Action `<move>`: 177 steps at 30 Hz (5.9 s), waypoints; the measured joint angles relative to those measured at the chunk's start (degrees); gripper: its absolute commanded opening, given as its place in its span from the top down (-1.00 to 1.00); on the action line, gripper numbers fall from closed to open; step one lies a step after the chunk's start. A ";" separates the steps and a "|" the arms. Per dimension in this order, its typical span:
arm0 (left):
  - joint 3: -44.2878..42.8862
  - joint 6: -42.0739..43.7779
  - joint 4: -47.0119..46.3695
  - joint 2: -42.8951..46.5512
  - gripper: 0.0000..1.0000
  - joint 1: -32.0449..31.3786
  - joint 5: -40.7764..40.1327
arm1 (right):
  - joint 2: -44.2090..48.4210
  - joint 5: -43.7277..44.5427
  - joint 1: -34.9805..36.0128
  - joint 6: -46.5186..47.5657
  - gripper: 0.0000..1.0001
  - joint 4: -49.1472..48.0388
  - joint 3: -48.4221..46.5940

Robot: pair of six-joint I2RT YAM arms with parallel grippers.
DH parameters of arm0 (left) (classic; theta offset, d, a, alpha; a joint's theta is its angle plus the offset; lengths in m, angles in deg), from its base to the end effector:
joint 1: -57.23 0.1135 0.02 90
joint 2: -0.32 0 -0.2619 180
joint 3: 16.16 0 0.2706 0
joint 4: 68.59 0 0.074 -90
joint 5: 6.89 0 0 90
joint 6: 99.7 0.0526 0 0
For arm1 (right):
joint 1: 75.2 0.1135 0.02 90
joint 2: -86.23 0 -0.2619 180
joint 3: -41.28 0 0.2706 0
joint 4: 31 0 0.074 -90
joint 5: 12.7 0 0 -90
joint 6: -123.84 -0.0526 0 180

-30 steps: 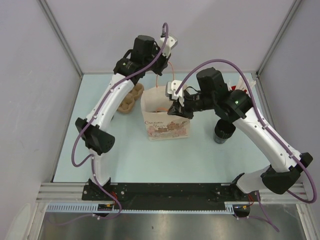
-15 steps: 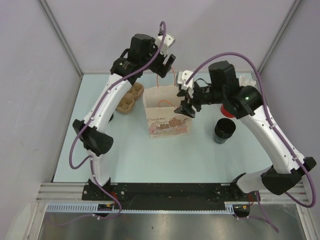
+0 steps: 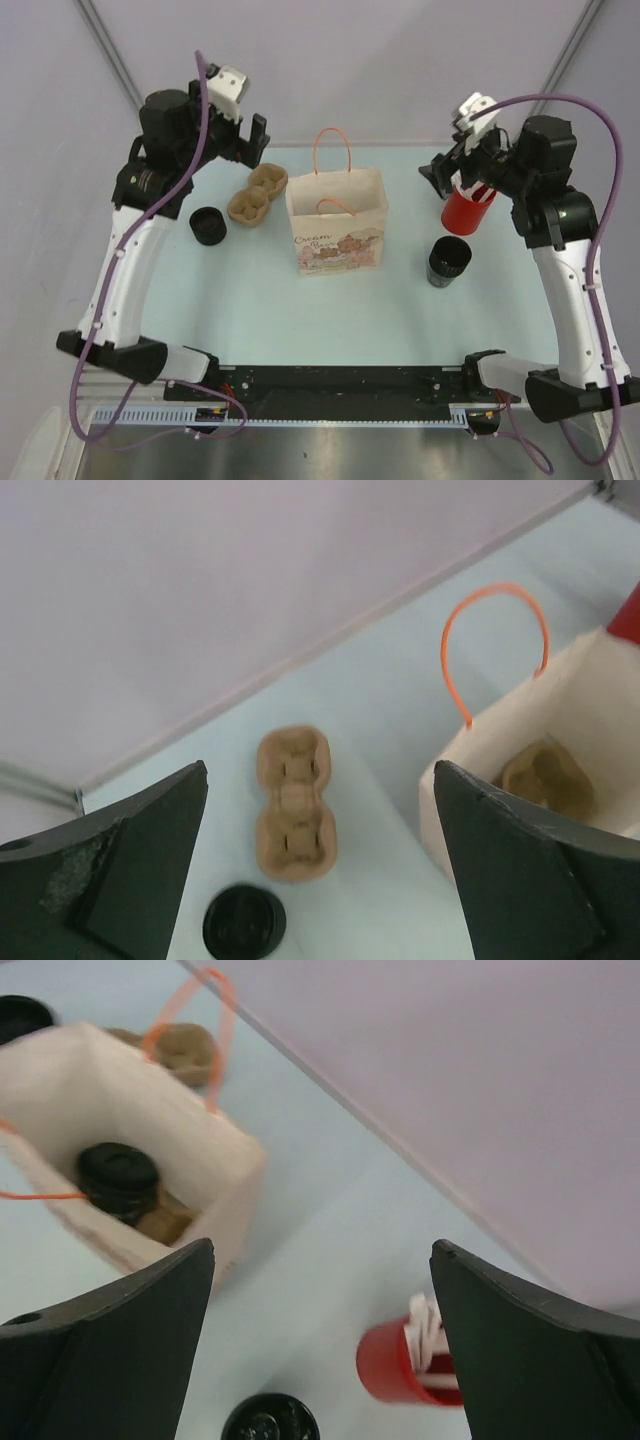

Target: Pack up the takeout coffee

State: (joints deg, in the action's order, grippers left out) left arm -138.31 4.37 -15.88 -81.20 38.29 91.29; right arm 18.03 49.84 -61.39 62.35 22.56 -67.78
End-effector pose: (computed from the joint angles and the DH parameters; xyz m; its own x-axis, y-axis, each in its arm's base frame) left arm 0.2908 -0.1077 0.5224 -0.0819 0.2825 -0.9558 0.4874 0.8478 0.2088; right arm 0.2322 0.0821 0.5072 0.1220 -0.4062 -0.9056 -0.6719 0.6378 -0.3766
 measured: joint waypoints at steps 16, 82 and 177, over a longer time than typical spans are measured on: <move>24.87 2.75 5.95 13.64 -0.99 10.97 8.22 | -10.71 -9.97 -36.72 -24.11 -0.50 -19.61 14.88; 33.92 2.47 7.32 19.28 -0.99 11.63 11.56 | -23.12 -17.07 -40.85 -23.54 0.91 -28.46 17.73; 36.48 2.45 5.20 19.15 -0.99 12.00 11.56 | -16.52 -10.80 5.44 -37.77 0.72 -31.58 22.95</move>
State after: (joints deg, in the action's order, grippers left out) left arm -101.83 6.82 -10.68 -62.05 50.29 102.86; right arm 1.50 39.04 -55.95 24.58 -9.02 -44.83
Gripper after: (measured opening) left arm 0.994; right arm 0.056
